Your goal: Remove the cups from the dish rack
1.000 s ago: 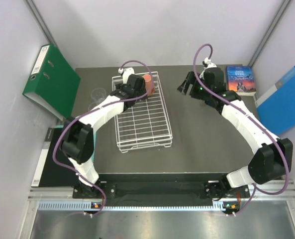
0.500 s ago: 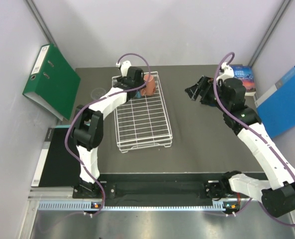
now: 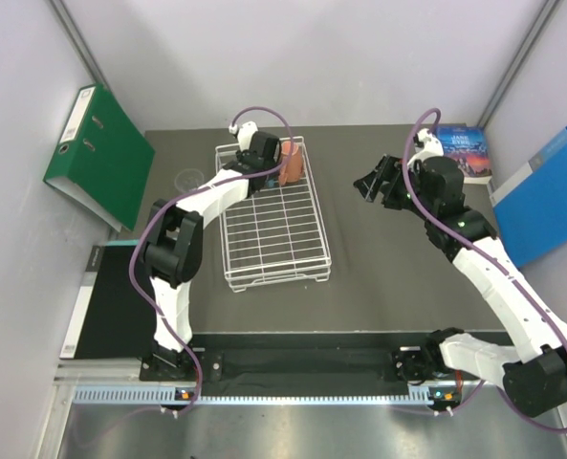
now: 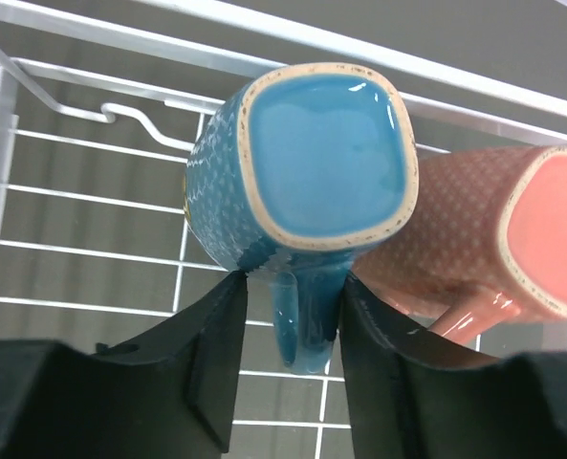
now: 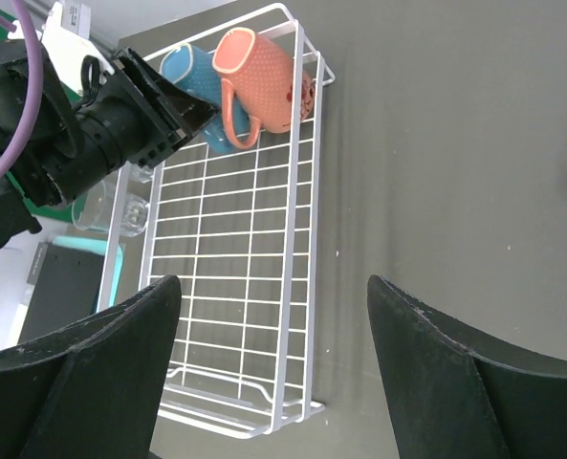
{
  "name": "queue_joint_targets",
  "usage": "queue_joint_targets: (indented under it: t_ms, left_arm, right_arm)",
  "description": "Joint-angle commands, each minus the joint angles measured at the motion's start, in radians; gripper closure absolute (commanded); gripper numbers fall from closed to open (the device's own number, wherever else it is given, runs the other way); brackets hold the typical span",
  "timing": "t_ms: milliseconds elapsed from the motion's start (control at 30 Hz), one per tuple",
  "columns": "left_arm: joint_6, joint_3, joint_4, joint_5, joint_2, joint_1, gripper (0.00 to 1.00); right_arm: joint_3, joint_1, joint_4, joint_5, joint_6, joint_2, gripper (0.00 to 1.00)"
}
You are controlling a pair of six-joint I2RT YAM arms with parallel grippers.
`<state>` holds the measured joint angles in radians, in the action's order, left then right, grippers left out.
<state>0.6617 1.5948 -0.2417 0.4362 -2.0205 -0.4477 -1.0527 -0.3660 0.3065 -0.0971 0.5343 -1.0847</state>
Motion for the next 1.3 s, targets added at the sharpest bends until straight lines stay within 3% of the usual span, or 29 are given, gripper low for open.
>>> queue_joint_targets:
  t_ms: [0,167,400,600,800,900,933,967,1267]
  left_arm:
    - [0.003,0.002,0.055,-0.013,0.005,0.006,0.56]
    - [-0.005,-0.010,0.055,-0.027,0.003,0.007,0.59]
    - [-0.007,-0.013,0.029,-0.070,-0.018,0.015,0.77]
    - [0.001,-0.012,-0.005,-0.099,-0.034,0.018,0.60]
    - [0.003,-0.016,-0.013,-0.103,-0.043,0.023,0.61]
    - [0.001,-0.019,-0.015,-0.105,-0.041,0.024,0.77]
    - [-0.002,-0.021,-0.015,-0.108,-0.037,0.026,0.95]
    - [-0.005,-0.021,-0.015,-0.106,-0.037,0.026,1.00]
    - [-0.047,0.043,-0.086,-0.163,0.052,0.026,1.00]
  right_arm:
    - [0.002,-0.013,-0.041,0.013,0.000,0.000,0.22]
    - [0.000,-0.011,-0.046,0.016,0.003,-0.011,0.22]
    - [0.000,-0.013,-0.041,0.027,0.003,-0.023,0.23]
    - [0.003,-0.013,-0.041,0.028,0.007,-0.032,0.23]
    - [0.007,-0.013,-0.049,0.028,0.012,-0.038,0.23]
    - [0.010,-0.013,-0.052,0.030,0.015,-0.040,0.23]
    - [0.011,-0.013,-0.050,0.030,0.015,-0.040,0.23]
    - [0.011,-0.013,-0.050,0.030,0.015,-0.040,0.23]
    - [0.003,-0.013,-0.073,0.037,0.029,-0.049,0.23]
